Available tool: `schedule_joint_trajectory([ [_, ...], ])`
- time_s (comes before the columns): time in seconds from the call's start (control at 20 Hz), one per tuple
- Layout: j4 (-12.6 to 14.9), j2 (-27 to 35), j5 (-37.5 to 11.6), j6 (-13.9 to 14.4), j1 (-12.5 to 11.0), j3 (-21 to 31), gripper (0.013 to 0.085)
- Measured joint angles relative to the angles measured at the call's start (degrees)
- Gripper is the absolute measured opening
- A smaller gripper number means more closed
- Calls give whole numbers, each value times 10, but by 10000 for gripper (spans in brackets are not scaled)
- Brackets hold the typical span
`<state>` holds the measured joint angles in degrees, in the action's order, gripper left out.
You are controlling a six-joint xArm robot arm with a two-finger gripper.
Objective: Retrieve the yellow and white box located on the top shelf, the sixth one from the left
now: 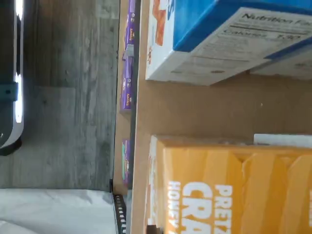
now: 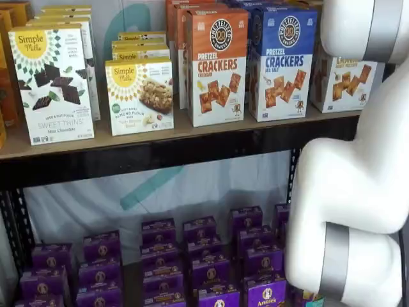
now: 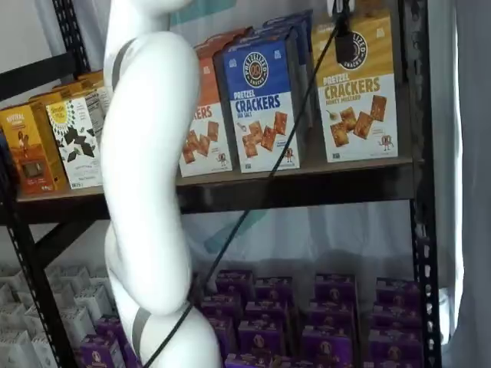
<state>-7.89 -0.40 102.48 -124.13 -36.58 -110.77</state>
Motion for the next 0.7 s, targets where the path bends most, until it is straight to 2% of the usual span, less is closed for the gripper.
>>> schedule_joint_trajectory([
  [0.7,-26,-21,66,-20,-39,-16,610],
])
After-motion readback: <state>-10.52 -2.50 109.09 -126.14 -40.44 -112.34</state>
